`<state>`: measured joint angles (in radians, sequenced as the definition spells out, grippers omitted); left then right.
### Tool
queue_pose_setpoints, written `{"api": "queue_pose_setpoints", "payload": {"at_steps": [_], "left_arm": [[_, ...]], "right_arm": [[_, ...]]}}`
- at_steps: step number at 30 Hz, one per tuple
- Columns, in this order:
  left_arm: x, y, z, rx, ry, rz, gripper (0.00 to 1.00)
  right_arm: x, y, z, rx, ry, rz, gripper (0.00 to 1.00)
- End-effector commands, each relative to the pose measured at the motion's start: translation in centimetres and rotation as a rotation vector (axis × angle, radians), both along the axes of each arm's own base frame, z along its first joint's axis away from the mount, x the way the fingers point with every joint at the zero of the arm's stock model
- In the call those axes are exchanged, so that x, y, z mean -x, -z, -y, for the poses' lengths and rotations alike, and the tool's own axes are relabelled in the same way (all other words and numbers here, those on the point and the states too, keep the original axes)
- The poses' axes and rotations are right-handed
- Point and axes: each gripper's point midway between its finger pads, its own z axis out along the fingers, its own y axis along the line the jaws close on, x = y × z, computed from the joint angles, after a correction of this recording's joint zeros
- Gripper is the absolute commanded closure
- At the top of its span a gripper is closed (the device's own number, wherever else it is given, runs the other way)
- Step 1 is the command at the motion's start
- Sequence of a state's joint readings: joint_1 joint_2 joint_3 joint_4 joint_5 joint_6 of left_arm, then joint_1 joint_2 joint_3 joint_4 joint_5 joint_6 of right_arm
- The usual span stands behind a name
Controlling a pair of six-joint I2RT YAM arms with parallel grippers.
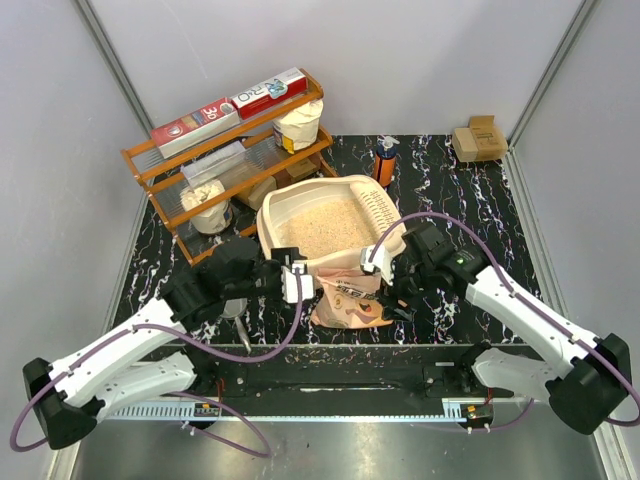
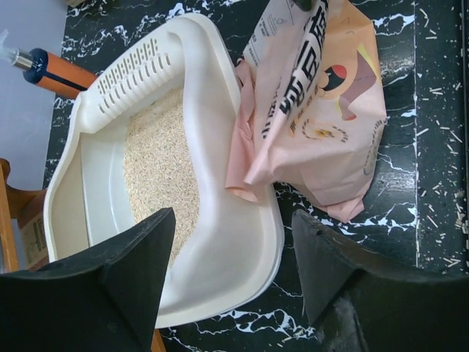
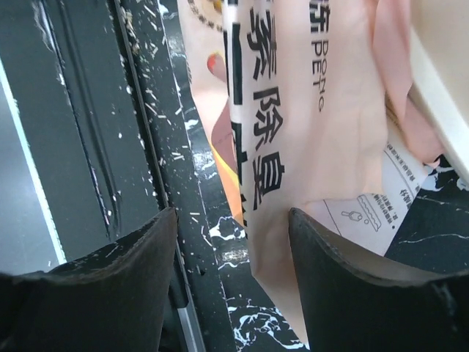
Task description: Fill the litter box with clean litter
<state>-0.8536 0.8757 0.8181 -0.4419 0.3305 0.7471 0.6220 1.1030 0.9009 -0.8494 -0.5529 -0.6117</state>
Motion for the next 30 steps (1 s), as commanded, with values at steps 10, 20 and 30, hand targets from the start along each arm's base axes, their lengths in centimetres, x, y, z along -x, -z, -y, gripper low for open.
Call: {"api": "queue_pose_setpoints", "payload": {"at_steps": [10, 20, 30], "left_arm": [[-2.1, 4.0, 2.5, -0.022, 0.046, 0.065, 0.36], [-2.3, 5.0, 3.9, -0.032, 0.117, 0.087, 0.71], [-2.3, 4.0, 4.3, -0.071, 0.189, 0.144, 1.00]], "right_arm": [[-1.2, 0.2, 0.8, 0.048, -0.017, 0.122, 0.44], [-0.4, -0.4, 1.4, 0.041, -0.016, 0.137, 0.49], [-2.6, -2.8, 1.2, 0.031, 0.082, 0.202, 0.46]]}}
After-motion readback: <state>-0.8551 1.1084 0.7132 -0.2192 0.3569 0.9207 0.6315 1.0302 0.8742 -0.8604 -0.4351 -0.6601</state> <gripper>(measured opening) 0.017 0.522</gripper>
